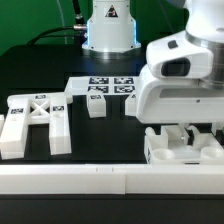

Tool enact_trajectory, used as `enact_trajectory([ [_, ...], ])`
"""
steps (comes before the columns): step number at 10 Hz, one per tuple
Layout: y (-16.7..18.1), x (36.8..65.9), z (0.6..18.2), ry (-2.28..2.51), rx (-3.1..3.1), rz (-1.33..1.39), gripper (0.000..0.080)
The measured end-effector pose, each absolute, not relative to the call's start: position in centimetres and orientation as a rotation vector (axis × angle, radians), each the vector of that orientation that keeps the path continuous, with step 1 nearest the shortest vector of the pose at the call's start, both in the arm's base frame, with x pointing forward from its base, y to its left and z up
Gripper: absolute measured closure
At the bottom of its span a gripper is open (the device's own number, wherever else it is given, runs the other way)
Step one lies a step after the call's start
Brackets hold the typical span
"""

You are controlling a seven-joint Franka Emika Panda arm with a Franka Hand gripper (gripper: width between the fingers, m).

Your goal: Assemble chair

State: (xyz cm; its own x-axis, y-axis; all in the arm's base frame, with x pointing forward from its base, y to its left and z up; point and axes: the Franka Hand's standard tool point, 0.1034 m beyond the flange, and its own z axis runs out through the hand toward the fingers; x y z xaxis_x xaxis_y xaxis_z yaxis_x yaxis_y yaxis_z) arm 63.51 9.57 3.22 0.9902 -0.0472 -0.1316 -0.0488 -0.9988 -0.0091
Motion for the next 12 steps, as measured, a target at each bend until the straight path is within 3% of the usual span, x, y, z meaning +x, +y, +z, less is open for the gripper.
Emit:
enact_trajectory([
  [1,9.6,63.8,4.8,0.075,-3.12,0.191,0.0346],
  [2,9.5,63.7,6.2,0.075,-3.12,0.186,0.0223],
  [4,8.7,63.3,8.8,0.089,-3.122,0.159,0.0154],
  [9,8.5,63.0,9.0,0.097,-3.122,0.158,0.0151],
  [12,4.2,56.8,9.9,0.248,-3.123,0.234,0.0151],
])
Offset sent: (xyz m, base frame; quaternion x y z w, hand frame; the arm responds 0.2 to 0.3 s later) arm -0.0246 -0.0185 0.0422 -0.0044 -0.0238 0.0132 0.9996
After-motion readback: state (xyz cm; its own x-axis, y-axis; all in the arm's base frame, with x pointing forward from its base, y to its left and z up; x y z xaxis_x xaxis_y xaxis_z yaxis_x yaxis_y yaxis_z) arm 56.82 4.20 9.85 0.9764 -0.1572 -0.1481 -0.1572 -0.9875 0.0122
